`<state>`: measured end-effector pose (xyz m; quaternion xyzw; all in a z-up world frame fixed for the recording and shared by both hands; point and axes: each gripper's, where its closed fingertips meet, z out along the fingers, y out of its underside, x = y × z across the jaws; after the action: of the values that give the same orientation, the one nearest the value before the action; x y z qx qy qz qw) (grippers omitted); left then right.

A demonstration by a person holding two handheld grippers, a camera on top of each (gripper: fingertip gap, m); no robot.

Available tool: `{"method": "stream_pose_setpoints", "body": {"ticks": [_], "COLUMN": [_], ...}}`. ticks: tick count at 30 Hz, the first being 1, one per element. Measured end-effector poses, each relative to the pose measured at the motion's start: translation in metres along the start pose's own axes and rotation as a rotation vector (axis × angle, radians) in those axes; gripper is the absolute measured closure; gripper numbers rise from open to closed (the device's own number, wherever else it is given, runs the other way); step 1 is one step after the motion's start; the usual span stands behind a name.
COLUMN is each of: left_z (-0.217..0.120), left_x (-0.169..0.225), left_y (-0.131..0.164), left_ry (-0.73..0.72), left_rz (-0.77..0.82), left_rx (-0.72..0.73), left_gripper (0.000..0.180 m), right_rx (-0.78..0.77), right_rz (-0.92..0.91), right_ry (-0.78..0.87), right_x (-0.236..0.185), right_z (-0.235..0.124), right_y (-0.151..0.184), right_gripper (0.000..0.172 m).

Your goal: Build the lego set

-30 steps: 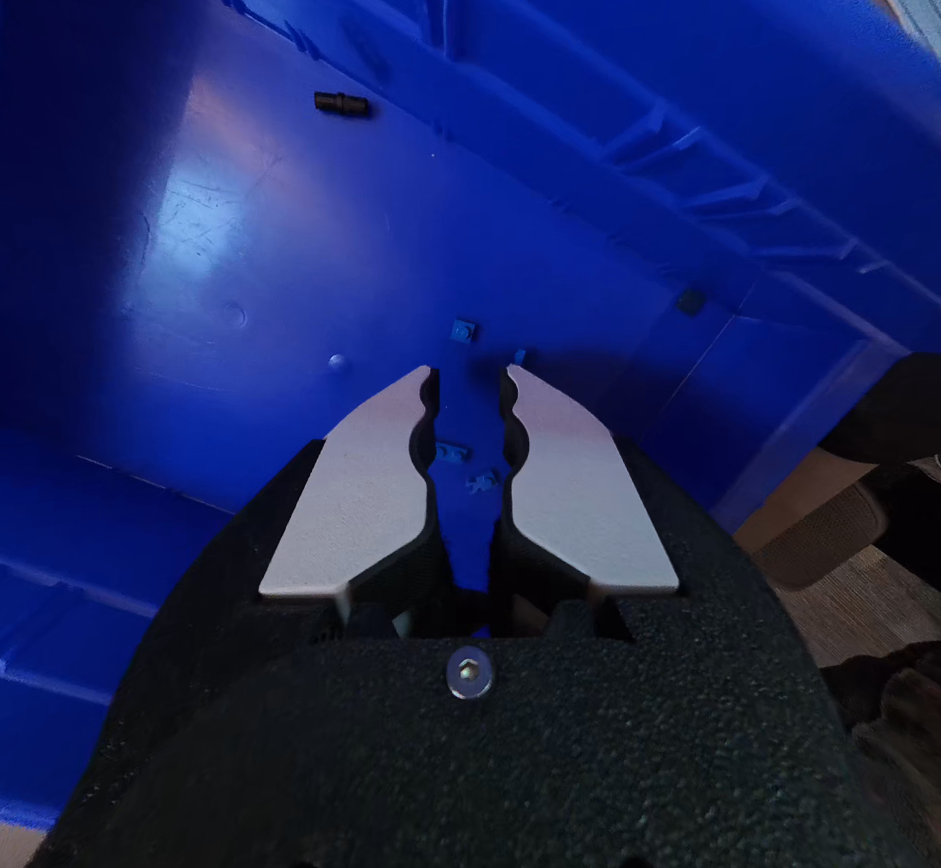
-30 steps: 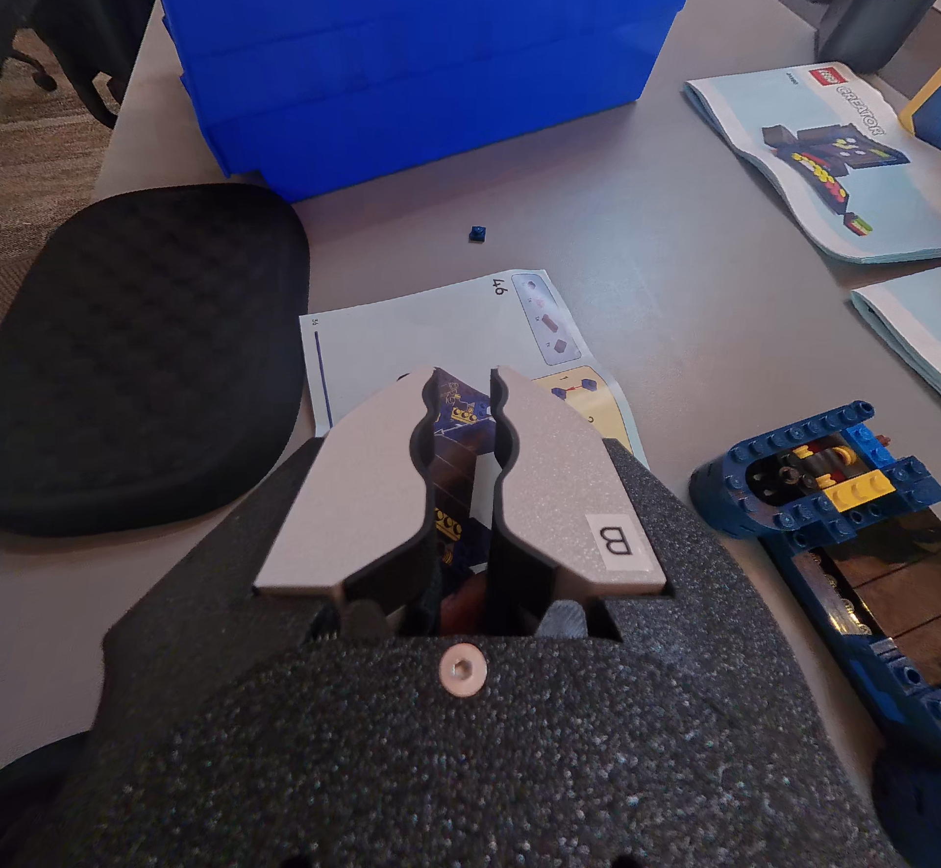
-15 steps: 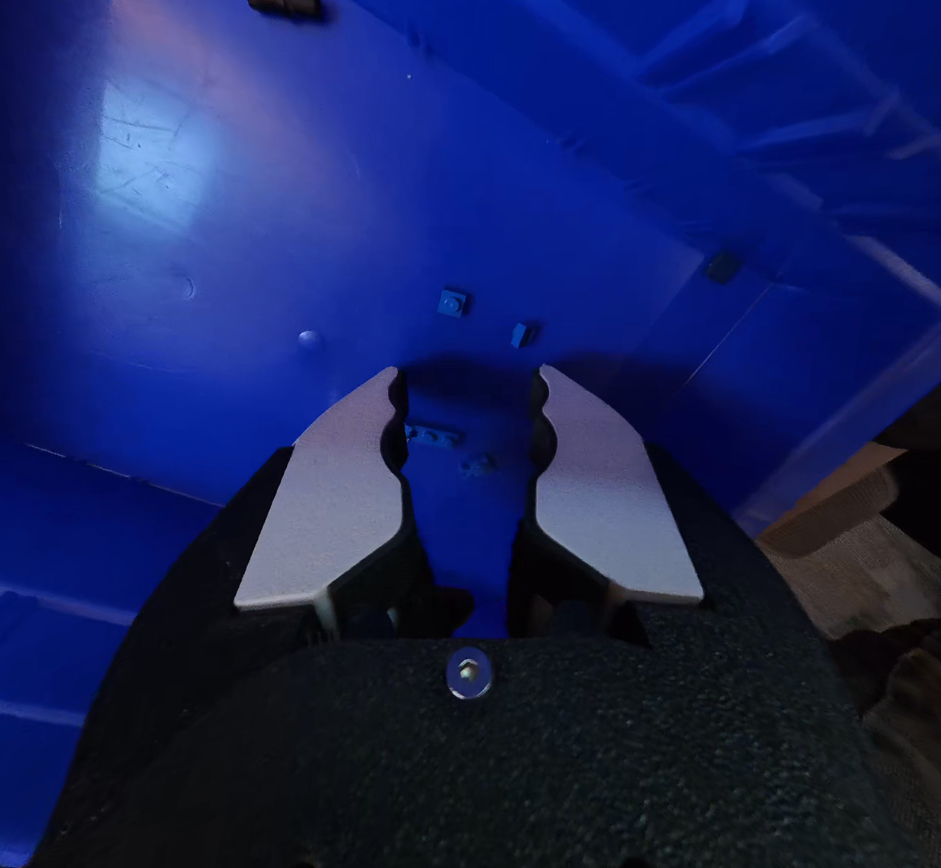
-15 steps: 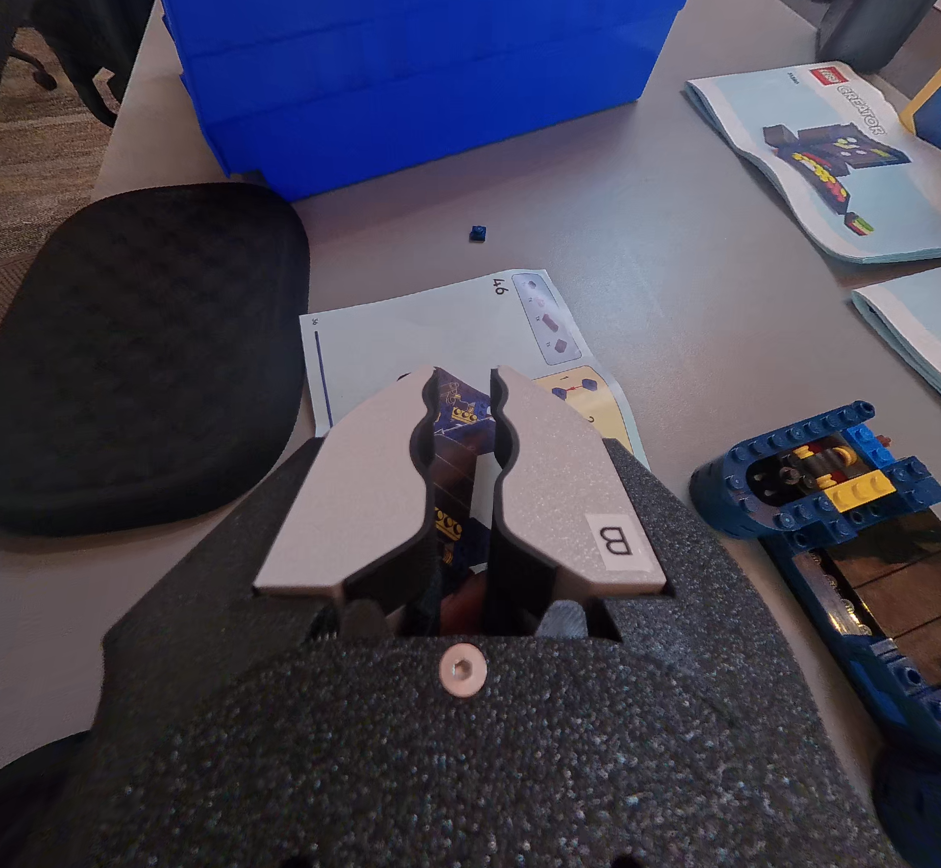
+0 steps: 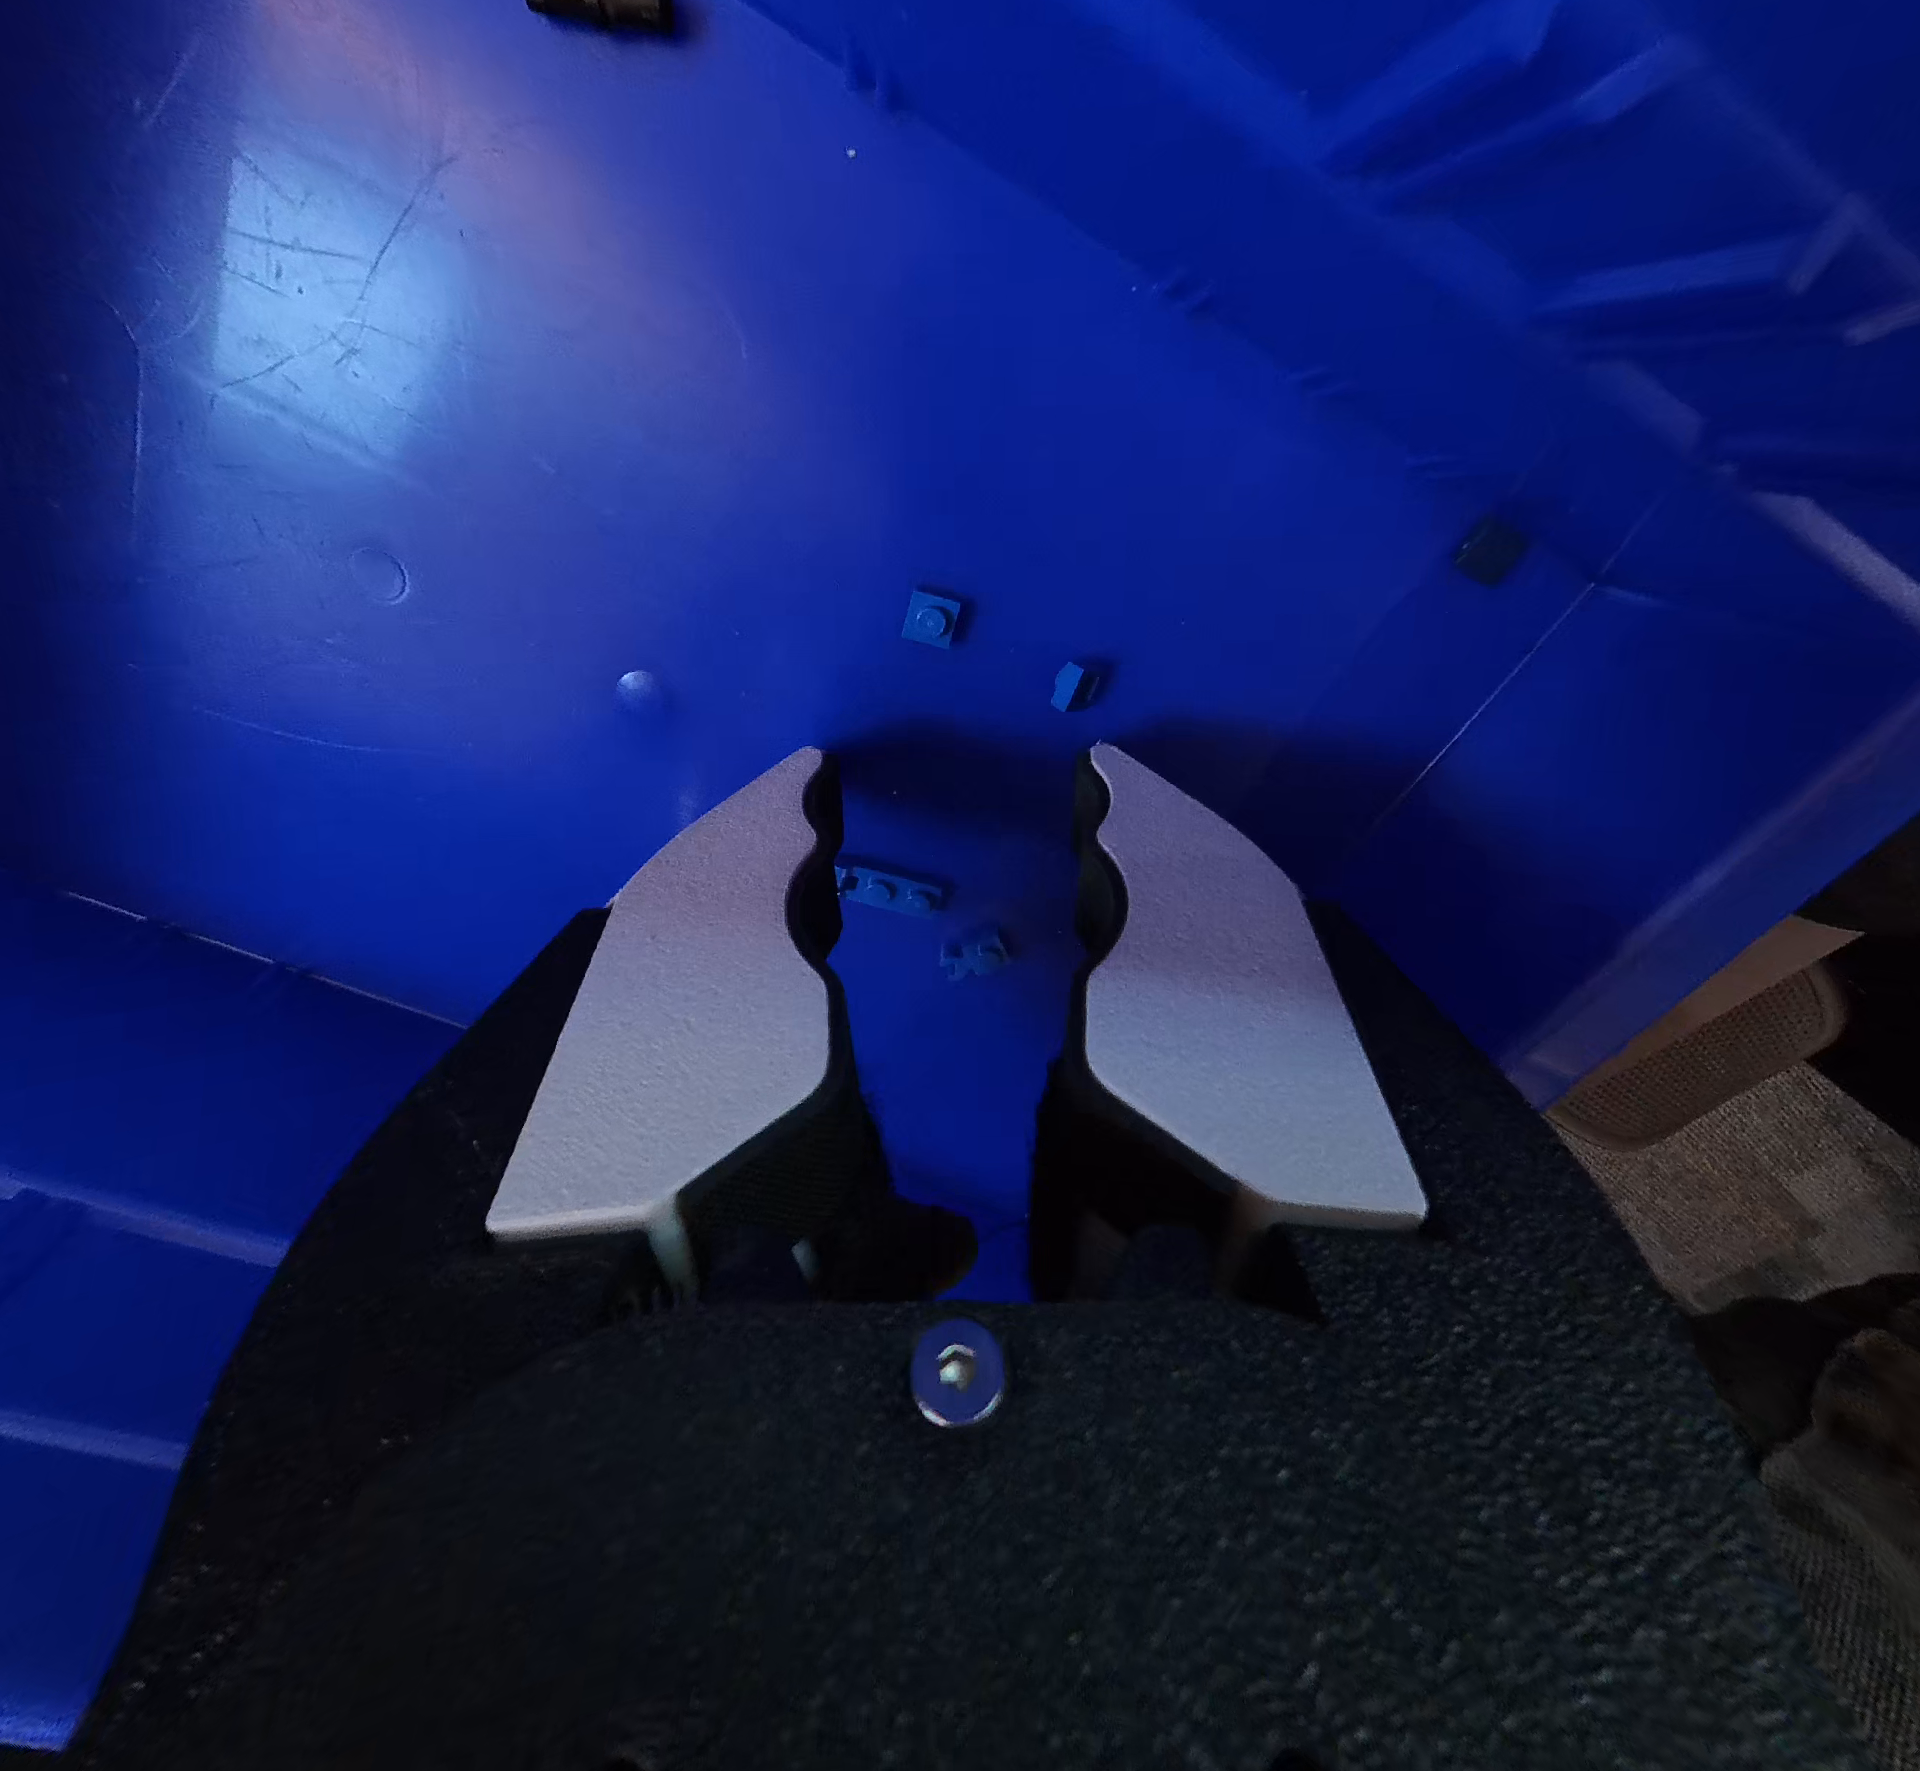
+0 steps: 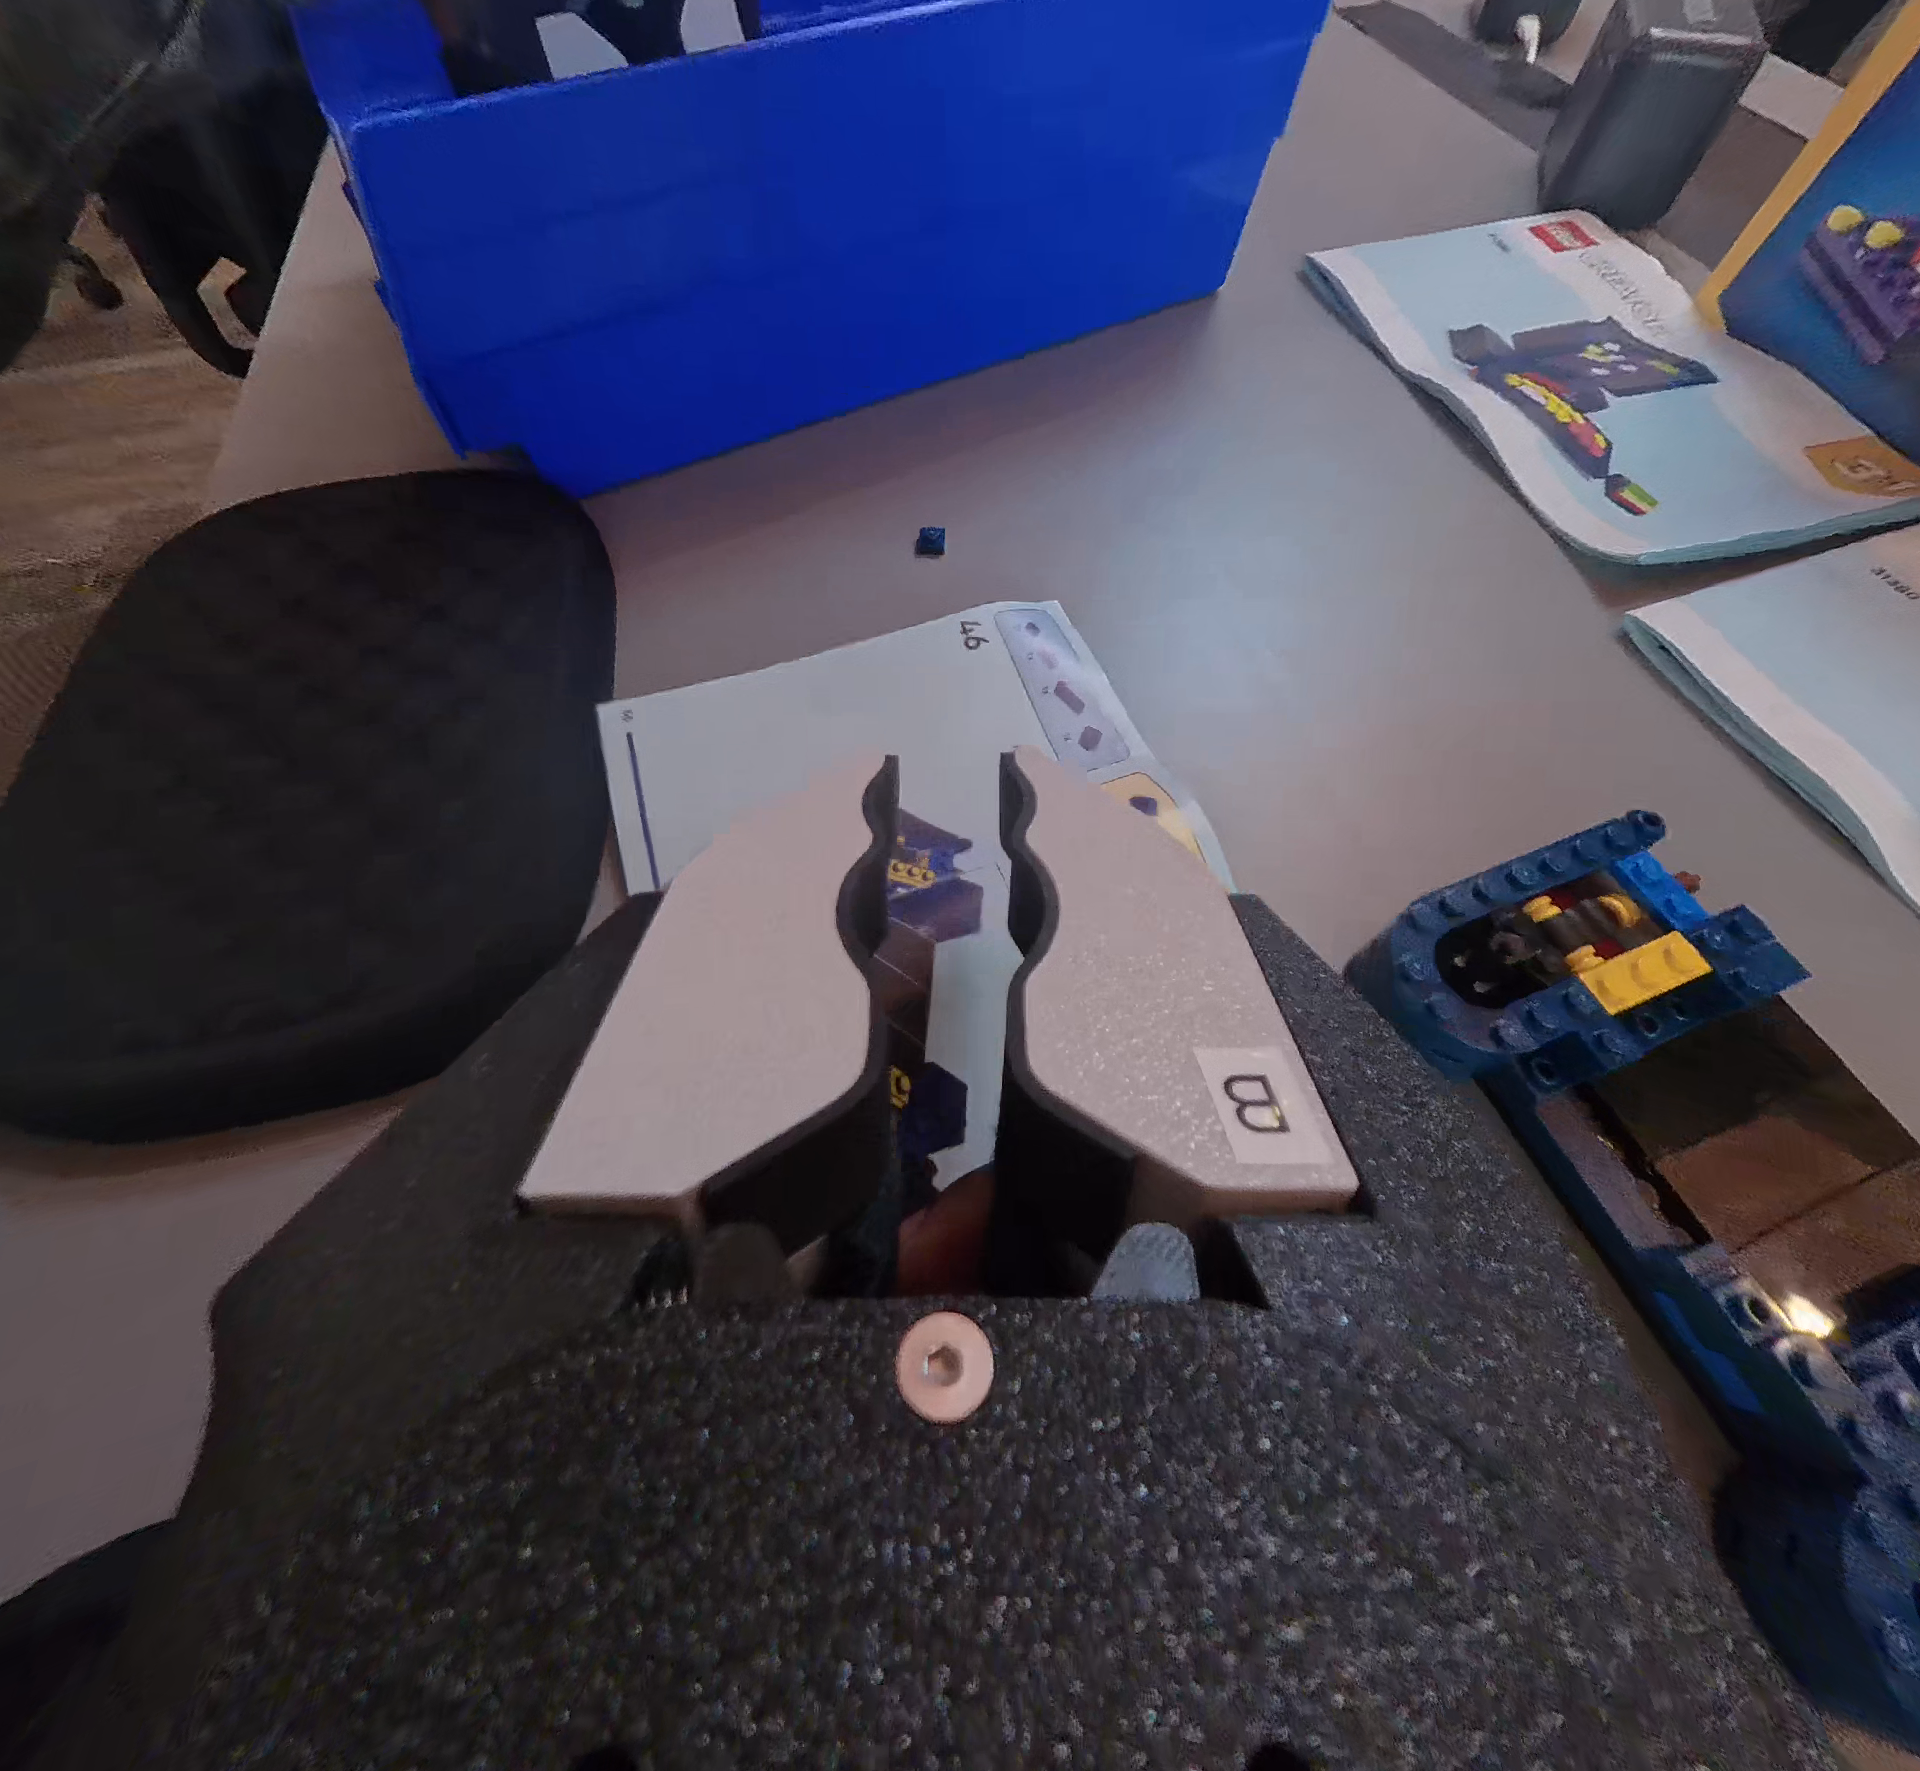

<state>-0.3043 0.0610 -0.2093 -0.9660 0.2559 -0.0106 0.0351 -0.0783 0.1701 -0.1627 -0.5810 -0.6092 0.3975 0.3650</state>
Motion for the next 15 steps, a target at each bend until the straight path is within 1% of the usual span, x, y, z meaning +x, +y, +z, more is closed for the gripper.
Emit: {"method": "stream_pose_setpoints", "body": {"ticks": [3, 6, 9, 10, 12, 13, 15], "left_z": [0.0, 0.0, 0.0, 0.0, 0.0, 0.0, 0.0], "left_x": [0.0, 0.0, 0.0, 0.0, 0.0, 0.0, 0.001], "left_y": [0.0, 0.0, 0.0, 0.0, 0.0, 0.0, 0.0], "left_ry": [0.001, 0.003, 0.002, 0.001, 0.001, 0.001, 0.002], "left_rz": [0.004, 0.011, 0.008, 0.008, 0.007, 0.007, 0.006], "left_rx": [-0.013, -0.022, -0.024, -0.022, -0.013, -0.009, -0.006], "left_gripper": [0.139, 0.139, 0.139, 0.139, 0.139, 0.14, 0.14], "right_rx": [-0.058, -0.106, -0.26, -0.29, -0.297, -0.299, -0.309], "right_rz": [0.002, -0.036, -0.127, -0.167, -0.243, -0.276, -0.326], "right_ry": [0.035, 0.015, 0.028, 0.037, 0.038, 0.047, 0.071], "right_x": [0.009, 0.003, 0.0, -0.002, -0.007, -0.009, -0.009], "right_z": [-0.002, 0.002, 0.009, 0.011, 0.011, 0.012, 0.012], "right_y": [0.009, 0.016, 0.04, 0.044, 0.045, 0.045, 0.045], "right_gripper": [0.154, 0.154, 0.153, 0.157, 0.168, 0.171, 0.172]}}
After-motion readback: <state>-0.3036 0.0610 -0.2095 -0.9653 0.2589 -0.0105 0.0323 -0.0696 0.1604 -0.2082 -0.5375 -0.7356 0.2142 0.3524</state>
